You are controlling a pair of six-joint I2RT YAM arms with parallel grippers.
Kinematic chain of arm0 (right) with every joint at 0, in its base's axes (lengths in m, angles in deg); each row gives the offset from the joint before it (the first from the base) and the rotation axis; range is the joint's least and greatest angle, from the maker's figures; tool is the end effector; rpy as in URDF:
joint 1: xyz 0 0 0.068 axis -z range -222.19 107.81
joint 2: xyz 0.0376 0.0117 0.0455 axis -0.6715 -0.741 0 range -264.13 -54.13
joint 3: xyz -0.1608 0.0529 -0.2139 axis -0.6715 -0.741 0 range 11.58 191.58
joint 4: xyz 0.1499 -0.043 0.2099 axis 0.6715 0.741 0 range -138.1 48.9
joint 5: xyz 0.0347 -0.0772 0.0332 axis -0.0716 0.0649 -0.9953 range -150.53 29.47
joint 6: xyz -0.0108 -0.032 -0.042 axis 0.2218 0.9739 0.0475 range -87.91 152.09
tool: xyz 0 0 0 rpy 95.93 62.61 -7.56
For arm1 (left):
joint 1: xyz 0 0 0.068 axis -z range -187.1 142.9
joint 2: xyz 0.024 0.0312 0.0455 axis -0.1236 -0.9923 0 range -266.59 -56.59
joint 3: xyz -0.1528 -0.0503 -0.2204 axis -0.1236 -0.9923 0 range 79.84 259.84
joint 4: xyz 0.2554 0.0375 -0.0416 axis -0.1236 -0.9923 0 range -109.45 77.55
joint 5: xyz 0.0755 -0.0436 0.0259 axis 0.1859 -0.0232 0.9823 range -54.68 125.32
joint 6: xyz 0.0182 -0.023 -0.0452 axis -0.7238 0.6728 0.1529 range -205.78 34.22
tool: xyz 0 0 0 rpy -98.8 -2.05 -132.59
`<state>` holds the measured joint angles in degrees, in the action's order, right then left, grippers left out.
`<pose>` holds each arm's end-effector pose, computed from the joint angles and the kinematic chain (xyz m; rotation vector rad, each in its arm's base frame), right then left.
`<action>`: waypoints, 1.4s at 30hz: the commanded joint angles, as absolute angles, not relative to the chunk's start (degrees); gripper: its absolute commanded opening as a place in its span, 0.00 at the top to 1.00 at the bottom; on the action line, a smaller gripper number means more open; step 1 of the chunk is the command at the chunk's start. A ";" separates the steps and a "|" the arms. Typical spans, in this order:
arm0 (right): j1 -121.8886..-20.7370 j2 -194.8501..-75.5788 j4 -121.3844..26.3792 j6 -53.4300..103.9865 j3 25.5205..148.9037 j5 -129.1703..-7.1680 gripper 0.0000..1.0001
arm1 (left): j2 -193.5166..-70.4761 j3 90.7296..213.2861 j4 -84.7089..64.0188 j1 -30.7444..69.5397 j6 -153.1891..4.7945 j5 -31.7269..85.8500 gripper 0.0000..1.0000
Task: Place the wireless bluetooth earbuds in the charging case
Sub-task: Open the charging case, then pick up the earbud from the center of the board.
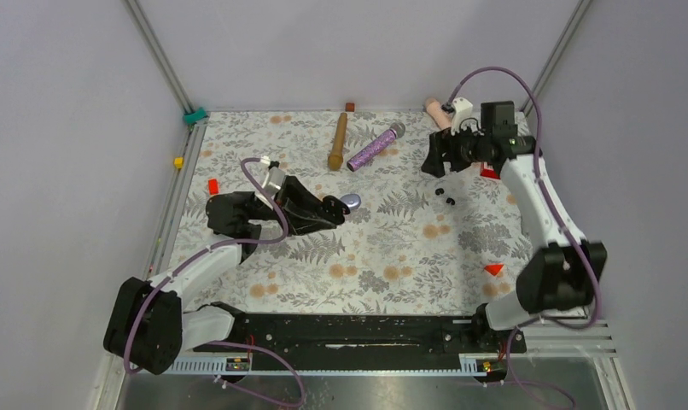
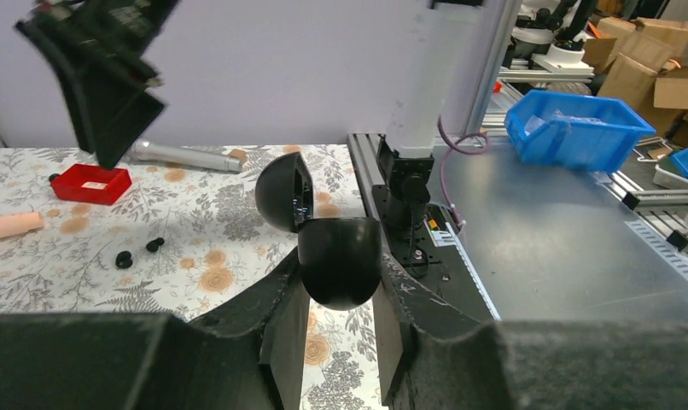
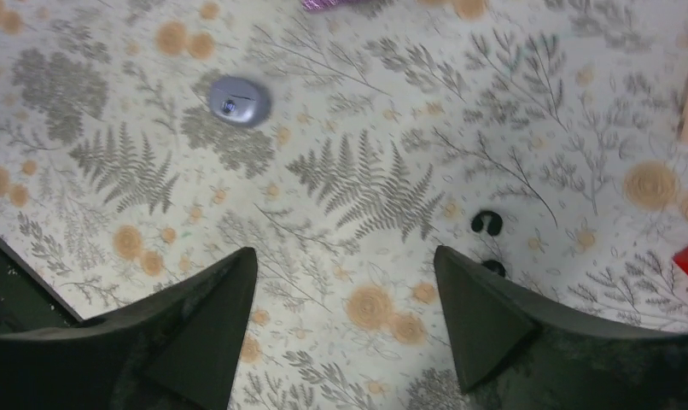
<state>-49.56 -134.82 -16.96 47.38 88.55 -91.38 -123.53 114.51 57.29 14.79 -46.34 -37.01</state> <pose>0.3066 0.0581 0.3583 -0.7099 2.0016 0.5029 0.1943 -0.1146 0.3280 1.1383 1.0540 -1.4428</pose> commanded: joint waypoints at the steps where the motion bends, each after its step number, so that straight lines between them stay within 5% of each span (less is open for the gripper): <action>1: -43.22 -148.15 -3.04 49.29 101.45 -91.67 0.22 | -124.41 112.60 70.87 15.09 -39.89 -39.34 1.00; 8: -38.03 -169.25 8.66 44.81 118.95 -86.94 0.48 | -124.46 110.60 70.55 19.82 -43.05 -40.07 1.00; 15: -37.98 -177.02 8.46 43.46 120.09 -76.94 0.51 | -125.05 110.85 70.34 21.21 -42.96 -40.09 1.00; 23: -37.71 -180.99 8.44 43.63 118.34 -76.19 0.67 | -125.21 110.71 70.27 21.46 -42.89 -40.40 1.00; 42: -37.70 -181.54 5.11 40.76 112.25 -75.65 0.73 | -125.33 111.15 69.92 21.46 -42.97 -40.57 1.00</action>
